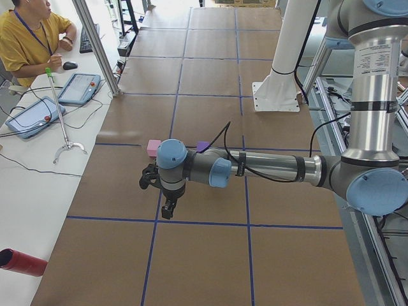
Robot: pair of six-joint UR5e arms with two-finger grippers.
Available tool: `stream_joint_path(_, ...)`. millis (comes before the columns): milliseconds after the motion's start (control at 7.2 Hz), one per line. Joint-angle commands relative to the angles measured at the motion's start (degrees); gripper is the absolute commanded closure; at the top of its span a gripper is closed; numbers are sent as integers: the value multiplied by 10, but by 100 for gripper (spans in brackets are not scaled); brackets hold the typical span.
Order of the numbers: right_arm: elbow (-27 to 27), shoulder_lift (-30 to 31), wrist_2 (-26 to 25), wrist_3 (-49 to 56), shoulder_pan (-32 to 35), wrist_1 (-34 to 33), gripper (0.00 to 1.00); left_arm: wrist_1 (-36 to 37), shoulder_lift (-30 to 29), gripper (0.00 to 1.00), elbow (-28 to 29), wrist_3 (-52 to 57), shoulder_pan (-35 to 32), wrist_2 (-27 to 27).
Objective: Arrange blocks in a line
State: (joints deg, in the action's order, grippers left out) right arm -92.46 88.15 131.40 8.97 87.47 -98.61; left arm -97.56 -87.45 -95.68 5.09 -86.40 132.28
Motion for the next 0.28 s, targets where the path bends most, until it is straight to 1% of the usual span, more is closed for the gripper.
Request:
stream_joint_path(0, 0, 0, 0, 0, 1, 0, 0, 0, 1, 0, 1, 0, 0, -1)
stream_joint_path(139, 0, 0, 0, 0, 0, 0, 0, 0, 2, 0, 1, 0, 0, -1)
